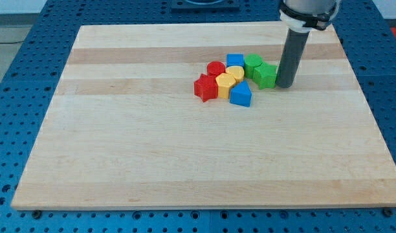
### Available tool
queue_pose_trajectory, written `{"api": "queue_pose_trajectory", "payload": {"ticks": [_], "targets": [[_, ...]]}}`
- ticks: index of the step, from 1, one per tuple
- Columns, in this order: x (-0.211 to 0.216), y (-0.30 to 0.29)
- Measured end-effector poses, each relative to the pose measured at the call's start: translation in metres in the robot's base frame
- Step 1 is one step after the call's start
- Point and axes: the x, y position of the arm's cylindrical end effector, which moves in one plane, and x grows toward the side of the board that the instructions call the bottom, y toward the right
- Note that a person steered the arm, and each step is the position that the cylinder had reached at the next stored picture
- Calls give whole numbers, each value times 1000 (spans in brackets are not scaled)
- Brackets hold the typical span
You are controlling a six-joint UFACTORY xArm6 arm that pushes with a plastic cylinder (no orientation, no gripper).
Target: Push the blue triangle into the green star
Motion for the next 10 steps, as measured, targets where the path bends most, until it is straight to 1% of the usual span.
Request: {"api": "queue_pose_trajectory", "payload": {"ticks": [1,2,3,4,5,6,8,10], "targets": [[7,23],[41,32],[80,10],[100,-46],[99,-105],[90,-125],[65,-110],[61,-70]]}}
